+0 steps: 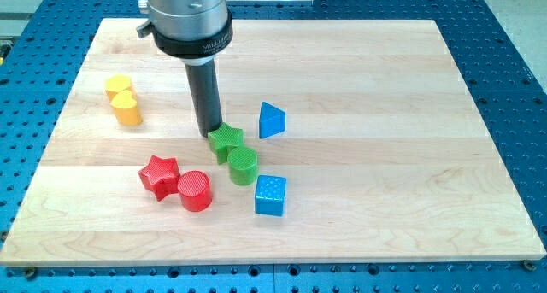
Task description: Push the green star close to the red blocks
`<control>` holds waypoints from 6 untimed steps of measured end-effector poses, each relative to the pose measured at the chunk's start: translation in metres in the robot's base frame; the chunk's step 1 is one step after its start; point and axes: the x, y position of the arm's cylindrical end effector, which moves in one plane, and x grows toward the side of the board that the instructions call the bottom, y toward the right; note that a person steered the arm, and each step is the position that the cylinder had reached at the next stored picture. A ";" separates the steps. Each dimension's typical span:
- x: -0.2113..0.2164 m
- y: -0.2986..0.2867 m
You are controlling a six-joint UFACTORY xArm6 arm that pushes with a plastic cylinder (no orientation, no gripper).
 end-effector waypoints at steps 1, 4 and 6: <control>-0.009 0.069; 0.010 -0.021; 0.009 0.078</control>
